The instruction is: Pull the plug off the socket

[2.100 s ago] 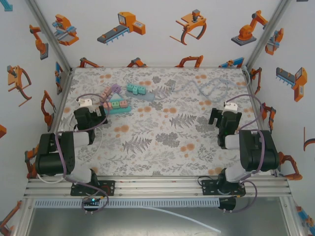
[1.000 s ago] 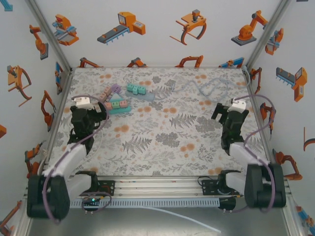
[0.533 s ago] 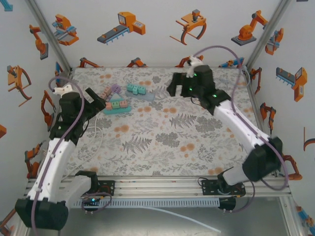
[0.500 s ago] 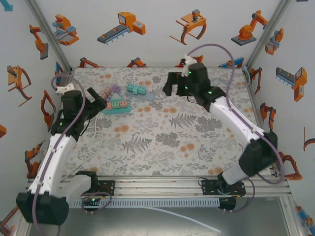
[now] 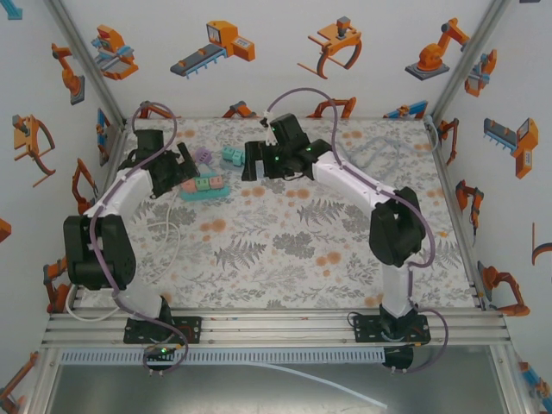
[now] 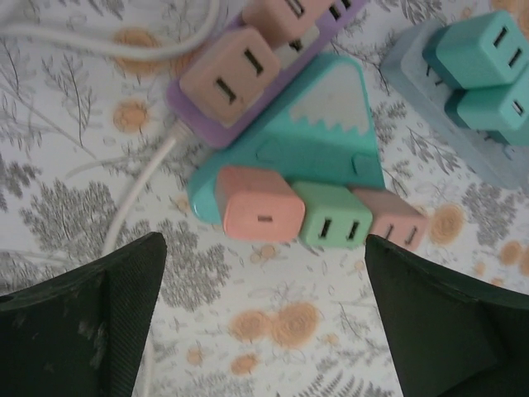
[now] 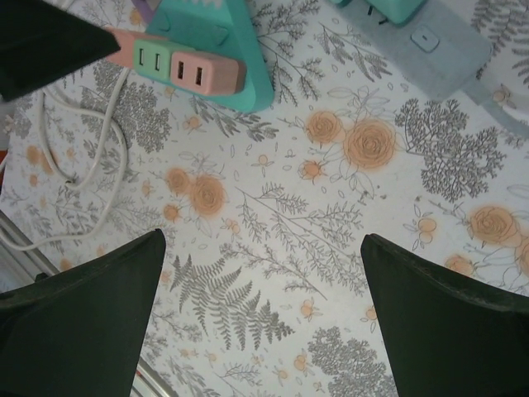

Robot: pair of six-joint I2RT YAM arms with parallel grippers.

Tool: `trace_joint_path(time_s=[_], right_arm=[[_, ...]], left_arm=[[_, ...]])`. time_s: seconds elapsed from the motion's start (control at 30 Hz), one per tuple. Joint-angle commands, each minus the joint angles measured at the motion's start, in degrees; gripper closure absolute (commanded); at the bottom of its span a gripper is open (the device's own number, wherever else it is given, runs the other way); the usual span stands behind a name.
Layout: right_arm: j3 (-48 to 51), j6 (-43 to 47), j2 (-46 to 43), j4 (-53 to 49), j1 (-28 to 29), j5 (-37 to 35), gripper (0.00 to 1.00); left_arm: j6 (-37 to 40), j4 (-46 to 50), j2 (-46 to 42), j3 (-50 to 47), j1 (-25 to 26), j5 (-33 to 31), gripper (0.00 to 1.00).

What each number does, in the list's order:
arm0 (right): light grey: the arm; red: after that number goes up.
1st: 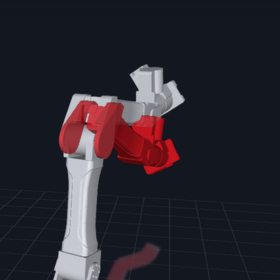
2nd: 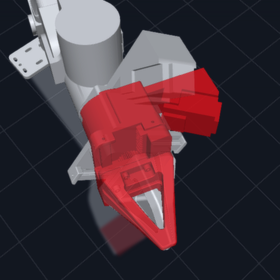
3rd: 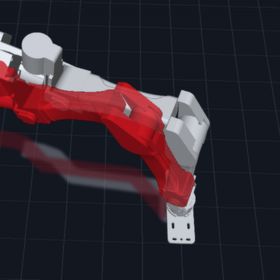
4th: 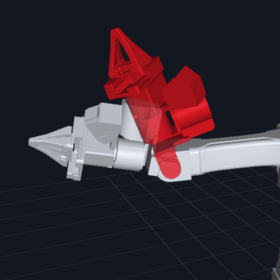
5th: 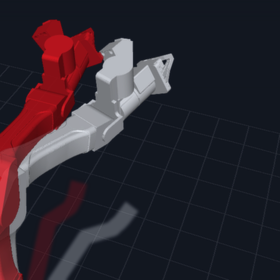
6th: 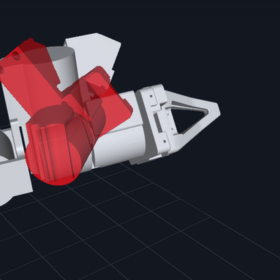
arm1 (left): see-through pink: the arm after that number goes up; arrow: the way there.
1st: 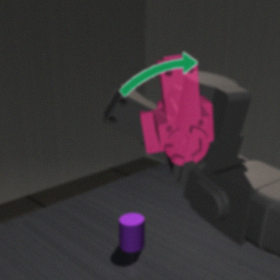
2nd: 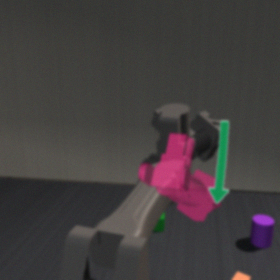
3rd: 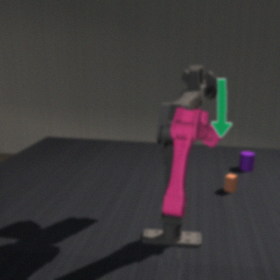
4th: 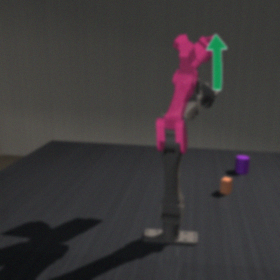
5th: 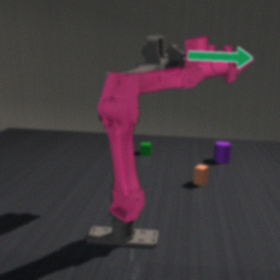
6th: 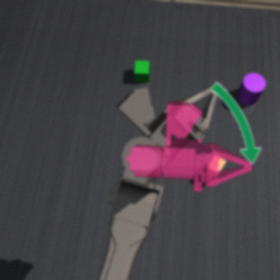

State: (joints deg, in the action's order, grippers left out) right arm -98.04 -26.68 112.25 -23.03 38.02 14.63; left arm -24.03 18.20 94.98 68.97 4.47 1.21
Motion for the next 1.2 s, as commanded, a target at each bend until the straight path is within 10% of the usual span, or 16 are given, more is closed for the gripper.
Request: trace_joint_path(time_s=[0.0, 0.7, 1.17], right_arm=[[4.98, -2.81, -5.5, 2.27, 0.21, 1.02, 0.09], [17.91, -4.42, -17.43, 0.54, 0.43, -3.66, 0.09], [29.59, -7.86, -26.62, 1.5, 0.15, -13.83, 0.08]], left_arm=[[8.13, -6.0, 2.86, 0.67, 0.56, 1.94, 0.03], [9.85, -5.73, 10.73, 1.17, 9.59, 13.56, 0.02], [-9.52, -4.63, 4.81, -9.45, 20.26, 14.92, 0.05]])
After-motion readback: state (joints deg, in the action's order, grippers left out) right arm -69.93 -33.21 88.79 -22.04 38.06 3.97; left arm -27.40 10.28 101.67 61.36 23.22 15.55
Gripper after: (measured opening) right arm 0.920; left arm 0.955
